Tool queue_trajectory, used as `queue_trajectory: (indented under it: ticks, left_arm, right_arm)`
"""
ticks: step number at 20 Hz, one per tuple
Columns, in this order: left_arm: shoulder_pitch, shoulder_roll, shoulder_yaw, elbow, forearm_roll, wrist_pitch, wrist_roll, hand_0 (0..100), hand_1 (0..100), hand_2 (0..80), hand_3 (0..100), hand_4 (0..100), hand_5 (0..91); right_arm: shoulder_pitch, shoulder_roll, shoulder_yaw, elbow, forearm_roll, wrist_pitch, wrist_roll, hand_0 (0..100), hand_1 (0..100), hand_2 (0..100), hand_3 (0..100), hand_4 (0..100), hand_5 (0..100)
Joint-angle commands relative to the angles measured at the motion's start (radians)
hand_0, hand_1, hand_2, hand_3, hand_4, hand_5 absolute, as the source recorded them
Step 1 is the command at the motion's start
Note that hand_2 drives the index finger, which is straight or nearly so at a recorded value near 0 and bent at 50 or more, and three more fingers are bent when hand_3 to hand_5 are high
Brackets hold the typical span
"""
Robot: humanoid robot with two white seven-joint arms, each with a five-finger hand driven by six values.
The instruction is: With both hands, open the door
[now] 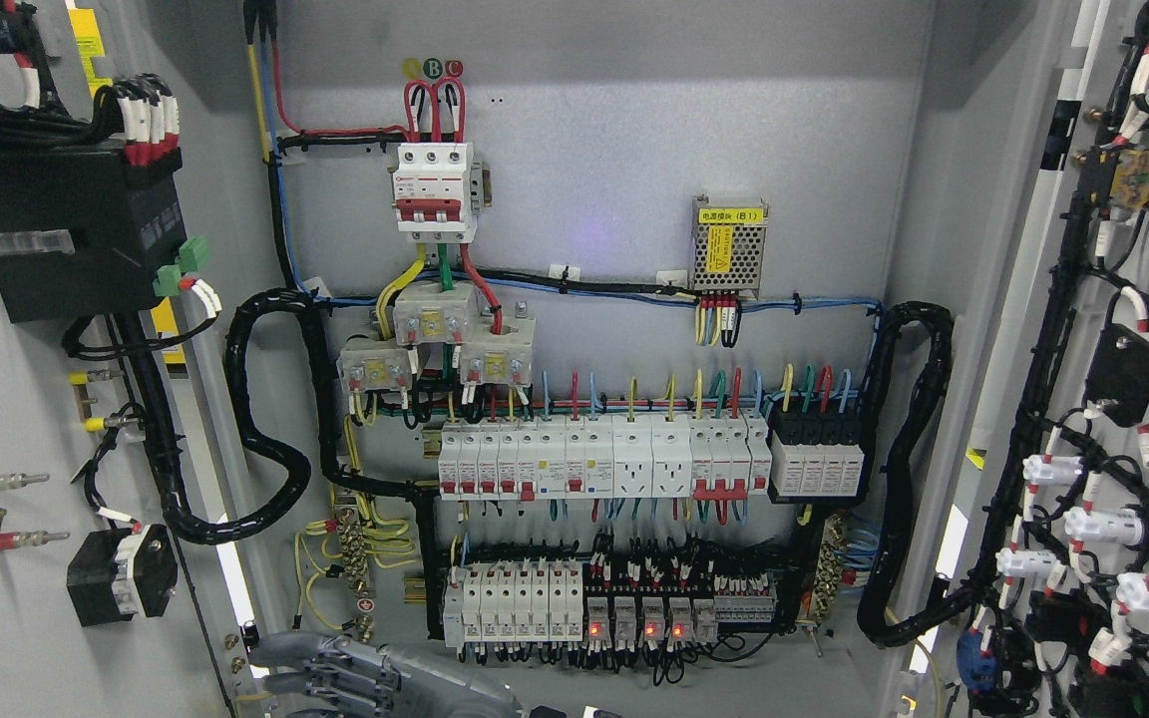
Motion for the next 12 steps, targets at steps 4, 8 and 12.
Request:
queue_trajectory:
  ticks: [4,8,12]
  left_arm:
    - [0.015,0.002,-0.001,-0.002,-0.001,0.004,0.004,12,56,0.0,0,0,0.0]
    - [0.017,-0.003,-0.001,-0.002,-0.001,0.003,0.004,12,56,0.0,0,0,0.0]
    - [0.017,-0.001,-0.001,-0.002,-0.001,0.003,0.004,12,56,0.0,0,0,0.0]
  right_arm:
    - [-0.049,0.087,0.125,-0.001,-0.013,0.057,-0.006,0,50,4,0,0,0]
    - [-0.055,0.106,0.139,0.003,-0.011,0.058,-0.008,0,50,4,0,0,0]
    - [-0.055,0.106,0.151,0.002,-0.014,0.098,-0.011,0,50,4,0,0,0]
